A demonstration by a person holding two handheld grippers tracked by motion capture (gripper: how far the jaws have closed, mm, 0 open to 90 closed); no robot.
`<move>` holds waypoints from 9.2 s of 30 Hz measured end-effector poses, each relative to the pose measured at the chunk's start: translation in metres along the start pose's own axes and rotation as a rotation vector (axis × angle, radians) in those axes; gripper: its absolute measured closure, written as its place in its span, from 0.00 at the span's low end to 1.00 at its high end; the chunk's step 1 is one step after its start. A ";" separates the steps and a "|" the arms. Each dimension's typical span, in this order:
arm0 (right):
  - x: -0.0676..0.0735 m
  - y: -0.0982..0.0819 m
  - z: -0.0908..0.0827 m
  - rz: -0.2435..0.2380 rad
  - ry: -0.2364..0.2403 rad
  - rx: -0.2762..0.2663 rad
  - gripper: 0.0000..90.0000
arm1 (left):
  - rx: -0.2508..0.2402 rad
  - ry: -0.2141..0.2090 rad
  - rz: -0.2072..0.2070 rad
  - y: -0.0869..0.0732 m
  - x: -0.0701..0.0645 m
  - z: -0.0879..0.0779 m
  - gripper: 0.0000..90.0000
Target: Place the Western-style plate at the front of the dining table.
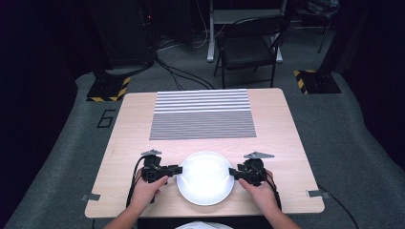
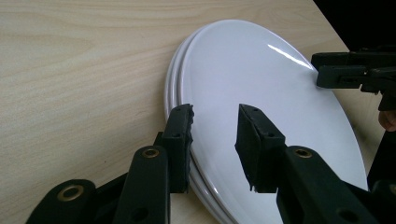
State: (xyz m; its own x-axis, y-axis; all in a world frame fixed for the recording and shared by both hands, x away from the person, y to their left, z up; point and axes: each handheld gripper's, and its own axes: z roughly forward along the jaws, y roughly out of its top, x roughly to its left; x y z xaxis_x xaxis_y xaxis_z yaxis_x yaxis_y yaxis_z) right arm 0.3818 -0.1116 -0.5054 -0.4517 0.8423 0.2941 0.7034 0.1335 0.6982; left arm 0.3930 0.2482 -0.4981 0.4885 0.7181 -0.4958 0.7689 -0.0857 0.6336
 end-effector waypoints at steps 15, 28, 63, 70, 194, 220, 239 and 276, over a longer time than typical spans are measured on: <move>0.000 -0.001 0.001 0.005 0.009 0.009 0.58 | 0.016 -0.006 0.003 -0.002 0.000 0.002 0.70; 0.001 -0.002 0.003 0.001 0.021 0.030 0.58 | 0.018 -0.012 0.015 -0.002 -0.002 0.005 0.70; -0.003 -0.004 -0.010 0.035 0.049 0.043 0.69 | 0.046 -0.008 0.046 -0.003 -0.013 0.024 0.70; -0.004 -0.006 -0.018 0.029 0.044 0.050 0.71 | 0.046 0.004 0.045 -0.004 -0.014 0.027 0.74; -0.015 0.006 0.004 0.205 0.126 0.011 0.69 | -0.079 0.059 -0.007 0.035 0.012 0.049 0.87; -0.025 0.049 0.038 0.262 0.120 -0.059 0.87 | -0.135 0.047 -0.109 0.055 0.036 0.041 0.89; -0.034 0.067 0.061 0.262 0.093 -0.088 0.82 | -0.182 0.040 -0.161 0.062 0.047 0.046 0.90; -0.017 0.028 0.030 0.249 0.141 -0.042 0.79 | -0.205 0.073 -0.150 0.062 0.043 0.044 0.91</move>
State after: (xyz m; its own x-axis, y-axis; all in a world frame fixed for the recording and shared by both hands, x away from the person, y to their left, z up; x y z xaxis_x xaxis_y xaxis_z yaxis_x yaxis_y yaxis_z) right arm 0.4258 -0.1063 -0.5108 -0.3414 0.7653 0.5457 0.7805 -0.0927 0.6183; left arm 0.4798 0.2429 -0.5060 0.3385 0.7606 -0.5541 0.7276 0.1618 0.6666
